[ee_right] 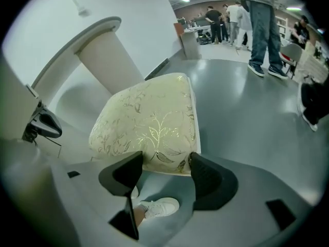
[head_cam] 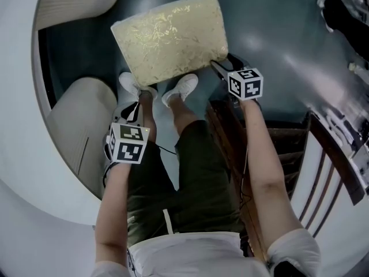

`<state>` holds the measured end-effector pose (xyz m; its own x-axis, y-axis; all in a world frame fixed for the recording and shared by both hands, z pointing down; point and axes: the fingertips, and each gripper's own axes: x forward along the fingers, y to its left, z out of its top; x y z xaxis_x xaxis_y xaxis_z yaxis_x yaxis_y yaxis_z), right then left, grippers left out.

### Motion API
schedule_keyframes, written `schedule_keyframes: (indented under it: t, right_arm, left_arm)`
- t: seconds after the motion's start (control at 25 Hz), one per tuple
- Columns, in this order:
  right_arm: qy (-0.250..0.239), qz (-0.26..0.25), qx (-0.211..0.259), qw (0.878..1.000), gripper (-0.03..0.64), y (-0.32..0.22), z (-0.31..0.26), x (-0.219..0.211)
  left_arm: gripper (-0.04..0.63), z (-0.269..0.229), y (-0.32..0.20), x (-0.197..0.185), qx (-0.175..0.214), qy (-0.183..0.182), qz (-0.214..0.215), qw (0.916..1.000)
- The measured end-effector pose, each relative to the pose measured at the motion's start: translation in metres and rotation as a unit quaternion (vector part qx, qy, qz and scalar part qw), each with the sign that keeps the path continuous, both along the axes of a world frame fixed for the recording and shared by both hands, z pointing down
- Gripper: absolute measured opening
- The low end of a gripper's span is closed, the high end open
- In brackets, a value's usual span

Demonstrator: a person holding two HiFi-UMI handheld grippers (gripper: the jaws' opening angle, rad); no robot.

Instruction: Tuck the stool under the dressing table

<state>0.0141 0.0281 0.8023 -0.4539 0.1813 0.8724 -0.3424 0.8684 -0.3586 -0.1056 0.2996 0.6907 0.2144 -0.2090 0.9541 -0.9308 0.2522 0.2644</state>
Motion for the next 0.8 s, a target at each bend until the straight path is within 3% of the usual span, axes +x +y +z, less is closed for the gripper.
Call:
schedule_keyframes:
  t: [0.28,0.8]
  right_arm:
    - [-0.006,-0.08,0.011,0.997,0.284,0.005,0.003,0.005]
    - [-0.03,-0.13,-0.023,0.991,0.281,0.015,-0.001,0.012]
  left_arm:
    - [0.011,0.008,-0.022,0.035,0.001,-0.003,-0.012,0.9999]
    - [0.011,0.01,-0.057,0.082,-0.012,-0.008,-0.024,0.9996]
